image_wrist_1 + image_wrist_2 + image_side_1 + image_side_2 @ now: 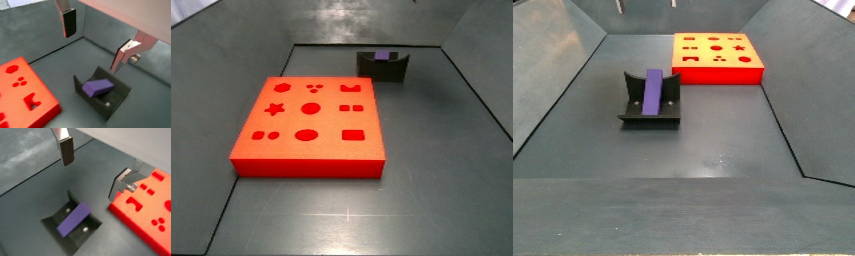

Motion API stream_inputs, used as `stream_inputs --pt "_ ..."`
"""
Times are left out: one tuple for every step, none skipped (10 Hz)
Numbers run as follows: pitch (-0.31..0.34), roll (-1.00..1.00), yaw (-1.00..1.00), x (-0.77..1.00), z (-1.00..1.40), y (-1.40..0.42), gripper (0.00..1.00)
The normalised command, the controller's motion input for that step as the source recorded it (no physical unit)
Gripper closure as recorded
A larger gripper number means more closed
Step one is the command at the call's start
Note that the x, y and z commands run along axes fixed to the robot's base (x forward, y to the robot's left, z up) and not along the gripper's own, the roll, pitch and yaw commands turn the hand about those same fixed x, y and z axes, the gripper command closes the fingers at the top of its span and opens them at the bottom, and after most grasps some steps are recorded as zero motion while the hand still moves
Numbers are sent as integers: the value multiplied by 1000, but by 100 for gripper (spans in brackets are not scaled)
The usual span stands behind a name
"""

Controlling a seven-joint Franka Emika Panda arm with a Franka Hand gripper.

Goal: Pick up the rectangle object. Move up. Place the rectangle object on the fixture. Regrasp the rectangle object. Move to above the board. Insert the rectangle object.
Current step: Regrasp the rectangle object.

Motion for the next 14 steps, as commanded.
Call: stream_inputs --pt "15 1000 40 -14 4 -17 0" --pt "21 1000 42 -5 4 -18 0" --pt "27 1000 44 7 4 -18 0" --pt "36 1000 47 22 -3 -22 0" --pt "45 1000 51 36 -4 -22 0" --pt "58 1000 56 50 -2 -25 0" --pt "75 1000 63 65 -6 -26 0" --pt "96 1000 73 78 -10 -30 0" --pt "120 1000 88 84 -10 -32 0" --pt "152 1000 122 86 -9 -36 0" --pt "152 844 139 87 -12 -38 0" --pt "138 644 154 91 -9 -40 0" --pt "118 446 163 92 -13 -41 0" --pt "83 264 172 82 -3 -25 0"
